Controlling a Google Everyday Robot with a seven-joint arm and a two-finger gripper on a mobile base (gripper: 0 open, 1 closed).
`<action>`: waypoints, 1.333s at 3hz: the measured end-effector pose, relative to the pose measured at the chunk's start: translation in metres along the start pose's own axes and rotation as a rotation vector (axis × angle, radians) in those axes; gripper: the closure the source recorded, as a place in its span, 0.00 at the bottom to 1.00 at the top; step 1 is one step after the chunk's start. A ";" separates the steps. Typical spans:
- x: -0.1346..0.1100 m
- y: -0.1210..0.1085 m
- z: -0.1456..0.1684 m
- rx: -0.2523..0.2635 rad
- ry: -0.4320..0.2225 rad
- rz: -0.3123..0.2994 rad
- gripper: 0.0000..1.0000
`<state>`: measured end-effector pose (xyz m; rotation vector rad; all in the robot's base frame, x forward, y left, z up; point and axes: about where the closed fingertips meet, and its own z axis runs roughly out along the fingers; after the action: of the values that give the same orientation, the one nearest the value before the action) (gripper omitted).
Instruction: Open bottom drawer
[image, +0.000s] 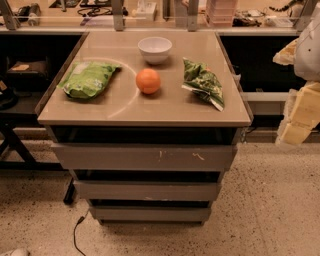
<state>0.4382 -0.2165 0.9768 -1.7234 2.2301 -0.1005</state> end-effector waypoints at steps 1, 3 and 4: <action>0.000 0.000 0.000 0.000 0.000 0.000 0.00; -0.013 0.056 0.068 -0.055 -0.076 0.016 0.00; -0.031 0.089 0.134 -0.085 -0.102 -0.029 0.00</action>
Offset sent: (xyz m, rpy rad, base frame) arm -0.0464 0.0243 -0.0998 0.1458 0.1247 -0.0552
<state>0.4011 -0.1440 0.8341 -1.7635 2.1647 0.0756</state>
